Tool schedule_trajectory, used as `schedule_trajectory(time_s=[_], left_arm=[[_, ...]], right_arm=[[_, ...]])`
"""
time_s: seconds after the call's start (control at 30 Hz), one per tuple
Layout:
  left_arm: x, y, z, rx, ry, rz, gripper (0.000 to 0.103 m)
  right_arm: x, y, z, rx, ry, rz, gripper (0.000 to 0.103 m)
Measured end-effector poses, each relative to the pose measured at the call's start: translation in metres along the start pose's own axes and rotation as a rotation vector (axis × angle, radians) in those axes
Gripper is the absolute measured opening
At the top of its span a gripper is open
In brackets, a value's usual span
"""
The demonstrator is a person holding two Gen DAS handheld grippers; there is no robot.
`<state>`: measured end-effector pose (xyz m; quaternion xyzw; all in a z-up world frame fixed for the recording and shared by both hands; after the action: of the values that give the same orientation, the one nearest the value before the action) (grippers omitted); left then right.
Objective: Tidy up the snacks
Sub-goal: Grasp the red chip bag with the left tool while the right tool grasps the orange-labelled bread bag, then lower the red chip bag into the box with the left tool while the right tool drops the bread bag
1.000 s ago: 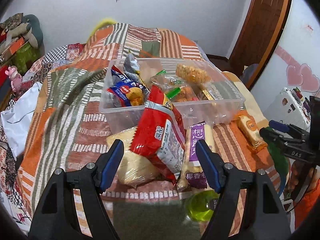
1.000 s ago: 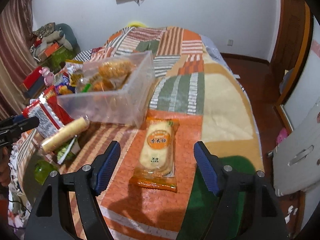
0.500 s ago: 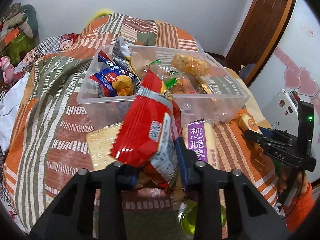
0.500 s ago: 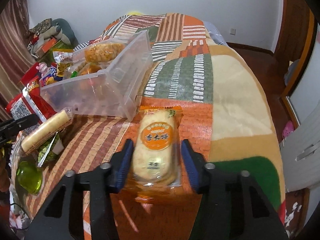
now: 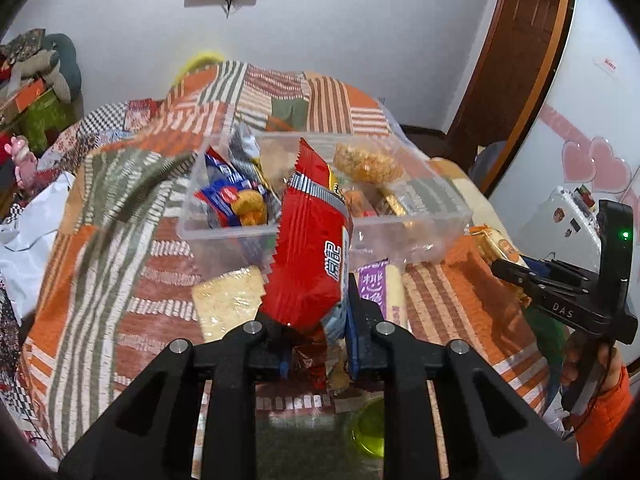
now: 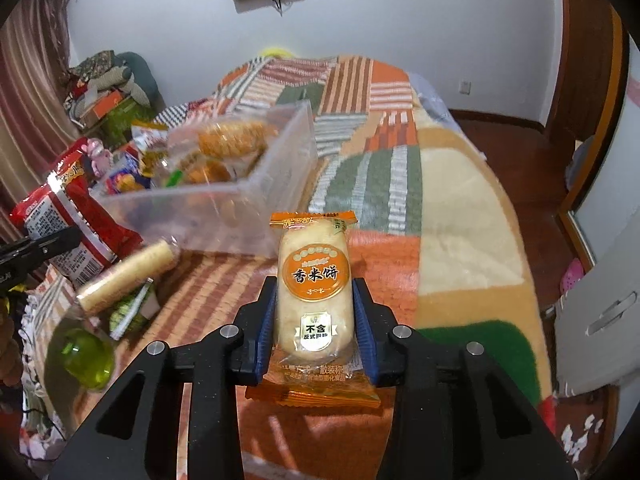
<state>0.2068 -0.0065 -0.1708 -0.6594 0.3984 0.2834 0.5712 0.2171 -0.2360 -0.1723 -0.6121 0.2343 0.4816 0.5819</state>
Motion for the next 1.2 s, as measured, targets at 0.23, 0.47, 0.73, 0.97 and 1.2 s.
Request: schedule_trajectory(time_s=[0.23, 0.47, 0.73, 0.97, 1.2], left_arm=[[-0.033, -0.014, 0.003, -0.007, -0.007, -0.076, 0.021], [-0.053, -0.033, 0.004, -0.003, -0.013, -0.134, 0.021], [-0.048, -0.064, 0.003, -0.007, -0.005, -0.156, 0.021], [-0.027, -0.088, 0.005, -0.026, 0.002, -0.145, 0.021], [-0.002, -0.107, 0.005, -0.016, 0.007, -0.121, 0.021]], right_arm=[[-0.027, -0.016, 0.013, -0.016, -0.024, -0.077, 0.032], [-0.036, -0.038, 0.029, -0.036, -0.039, -0.132, 0.032], [-0.034, -0.058, 0.041, -0.038, -0.061, -0.165, 0.032], [-0.028, -0.081, 0.046, -0.03, -0.066, -0.191, 0.032], [-0.013, -0.105, 0.048, -0.016, -0.071, -0.188, 0.032]])
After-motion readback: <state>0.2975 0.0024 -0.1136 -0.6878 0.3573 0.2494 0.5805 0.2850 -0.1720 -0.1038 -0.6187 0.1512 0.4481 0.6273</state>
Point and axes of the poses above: each gripper's, at about its wrist camera, not at the fingertips, and x roughly the way its jaws point, z to its left, y to its underside, the point moved 6 cm from there along x, roughly the way its jaws point, and after that the axes turned 12 degrees about z, right-handed, at the moved point
